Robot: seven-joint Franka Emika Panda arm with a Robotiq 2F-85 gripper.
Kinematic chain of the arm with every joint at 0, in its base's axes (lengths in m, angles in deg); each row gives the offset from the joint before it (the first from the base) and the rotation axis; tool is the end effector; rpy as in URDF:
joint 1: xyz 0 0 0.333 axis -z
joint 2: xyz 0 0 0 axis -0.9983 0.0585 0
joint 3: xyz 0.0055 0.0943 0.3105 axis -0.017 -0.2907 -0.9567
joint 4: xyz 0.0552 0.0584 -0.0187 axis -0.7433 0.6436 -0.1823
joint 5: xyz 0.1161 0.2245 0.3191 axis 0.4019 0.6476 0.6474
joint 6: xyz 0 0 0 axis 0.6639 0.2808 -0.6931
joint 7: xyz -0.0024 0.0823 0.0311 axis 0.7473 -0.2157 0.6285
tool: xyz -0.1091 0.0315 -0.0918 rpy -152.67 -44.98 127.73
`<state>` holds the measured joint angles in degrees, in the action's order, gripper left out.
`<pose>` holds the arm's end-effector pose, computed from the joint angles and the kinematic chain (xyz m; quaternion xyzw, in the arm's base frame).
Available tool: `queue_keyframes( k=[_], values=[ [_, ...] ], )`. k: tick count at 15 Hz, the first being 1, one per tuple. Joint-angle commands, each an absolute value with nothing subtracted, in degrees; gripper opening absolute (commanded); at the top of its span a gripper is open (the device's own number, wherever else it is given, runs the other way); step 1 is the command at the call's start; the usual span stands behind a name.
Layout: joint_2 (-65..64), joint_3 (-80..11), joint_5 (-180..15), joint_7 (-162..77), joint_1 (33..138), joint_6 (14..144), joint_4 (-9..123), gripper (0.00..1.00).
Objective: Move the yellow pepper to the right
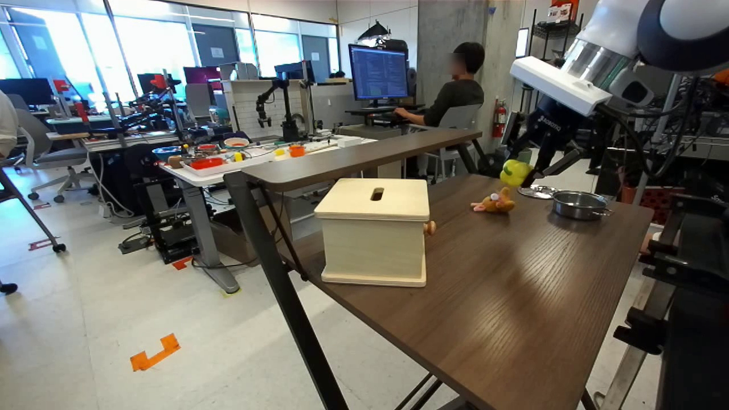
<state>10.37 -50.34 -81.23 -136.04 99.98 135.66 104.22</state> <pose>0.5344 -0.0046 0.1221 -0.6282 0.7469 -0.1118 0.1871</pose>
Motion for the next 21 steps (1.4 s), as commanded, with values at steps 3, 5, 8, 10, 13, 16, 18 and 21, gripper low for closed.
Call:
queue_keyframes(
  k=[3,5,8,10,13,16,18,21],
  values=[
    [10.5,-56.5,-74.3,-128.0,110.1,129.6,100.7,0.25],
    [11.3,-57.7,-71.5,-124.9,112.5,127.7,99.1,0.25],
    [11.9,-57.4,-66.8,-119.6,113.9,124.5,96.5,0.25],
    [12.3,-55.9,-63.4,-116.1,113.5,122.5,94.5,0.25],
    [14.2,-53.4,-58.9,-111.3,112.5,119.5,91.0,0.25],
    [16.8,-50.9,-55.0,-107.5,111.0,115.8,86.8,0.25],
    [18.9,-48.4,-53.5,-106.1,109.1,113.2,83.6,0.25],
    [21.9,-44.9,-52.3,-105.6,105.9,109.3,78.8,0.25]
  ],
)
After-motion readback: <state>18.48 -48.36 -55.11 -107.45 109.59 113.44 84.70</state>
